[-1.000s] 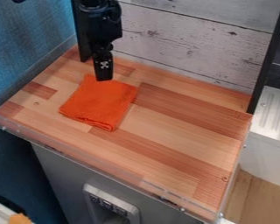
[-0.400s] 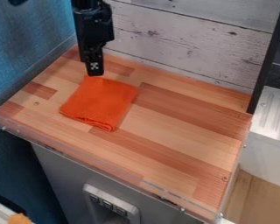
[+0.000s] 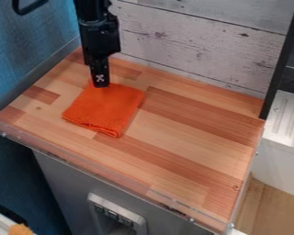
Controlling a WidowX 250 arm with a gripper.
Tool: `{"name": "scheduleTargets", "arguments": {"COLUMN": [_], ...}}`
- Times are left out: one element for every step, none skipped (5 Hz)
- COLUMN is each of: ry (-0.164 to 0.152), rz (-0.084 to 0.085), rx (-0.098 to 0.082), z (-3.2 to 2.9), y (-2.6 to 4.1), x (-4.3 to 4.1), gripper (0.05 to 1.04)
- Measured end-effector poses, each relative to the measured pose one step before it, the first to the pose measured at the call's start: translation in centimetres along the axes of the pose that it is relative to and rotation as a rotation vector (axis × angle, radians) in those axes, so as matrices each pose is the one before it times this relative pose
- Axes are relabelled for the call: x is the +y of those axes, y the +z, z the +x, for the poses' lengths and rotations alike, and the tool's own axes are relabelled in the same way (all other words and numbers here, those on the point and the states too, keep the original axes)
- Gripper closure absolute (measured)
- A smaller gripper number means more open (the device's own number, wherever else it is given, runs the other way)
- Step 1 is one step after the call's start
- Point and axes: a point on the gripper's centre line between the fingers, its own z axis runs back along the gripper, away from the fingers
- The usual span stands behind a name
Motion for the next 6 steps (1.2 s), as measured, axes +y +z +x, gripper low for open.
{"name": "scheduleTargets", "arguments": {"ry": [-0.0005,-0.0013,0.0072,0.0833,0.1319,0.1429], "rz": [-0.001,0.0045,0.0058,0.0069,0.013,0.0139], "rx": [0.0185,0.0226,0.0155,0.0231,0.0127,0.003], "z": [0.139,-0.098,-0.301,0.55,0.602,0.222], "y": [-1.002,-0.687,-0.427,-0.391,0.088,0.074], "x": [-0.706,-0.466,-0.236,-0.769,-1.135,-0.826], "gripper": [1.017,1.017,1.017,1.017,1.017,1.017]}}
